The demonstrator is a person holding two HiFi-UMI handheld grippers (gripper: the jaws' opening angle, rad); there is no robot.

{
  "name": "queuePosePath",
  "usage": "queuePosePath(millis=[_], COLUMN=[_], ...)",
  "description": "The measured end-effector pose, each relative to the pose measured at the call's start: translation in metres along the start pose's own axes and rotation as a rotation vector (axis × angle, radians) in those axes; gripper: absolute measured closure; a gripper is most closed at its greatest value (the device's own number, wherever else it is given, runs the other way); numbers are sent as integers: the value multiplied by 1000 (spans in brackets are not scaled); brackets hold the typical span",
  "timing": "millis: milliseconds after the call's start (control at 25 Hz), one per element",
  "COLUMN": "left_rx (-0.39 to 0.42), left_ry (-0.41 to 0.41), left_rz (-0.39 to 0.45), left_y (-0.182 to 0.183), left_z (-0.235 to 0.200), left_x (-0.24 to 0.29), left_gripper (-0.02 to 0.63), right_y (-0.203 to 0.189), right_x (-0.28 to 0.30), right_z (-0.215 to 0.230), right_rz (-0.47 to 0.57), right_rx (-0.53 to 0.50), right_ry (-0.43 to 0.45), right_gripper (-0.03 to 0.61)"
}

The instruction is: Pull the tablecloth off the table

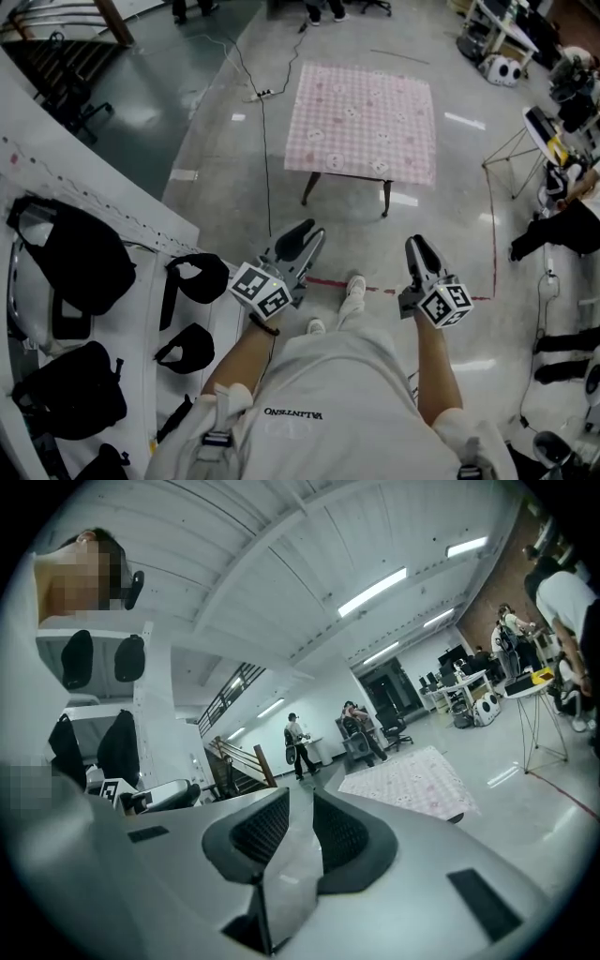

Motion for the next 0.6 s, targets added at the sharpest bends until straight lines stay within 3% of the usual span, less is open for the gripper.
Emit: queuePosePath(millis=[600], left_rx=[-26], left_ry=[20], left_rz=[-87], left_y=[-33], left_z=[-40], left_x=[93], left_gripper=[511], right_y=[3], right_x=[64], right_z=[82], right_rz=[-55], right_rx=[61], right_ry=[17], right_gripper=[488])
Point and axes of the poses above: the fingertips, and each gripper's own axes: x forward along the fingers, z to its right, y out of its top, the point moved 2 cm from there along -x, backward along the fingers, and after that the axes turned 2 degrees about z, right-handed, at the moved point
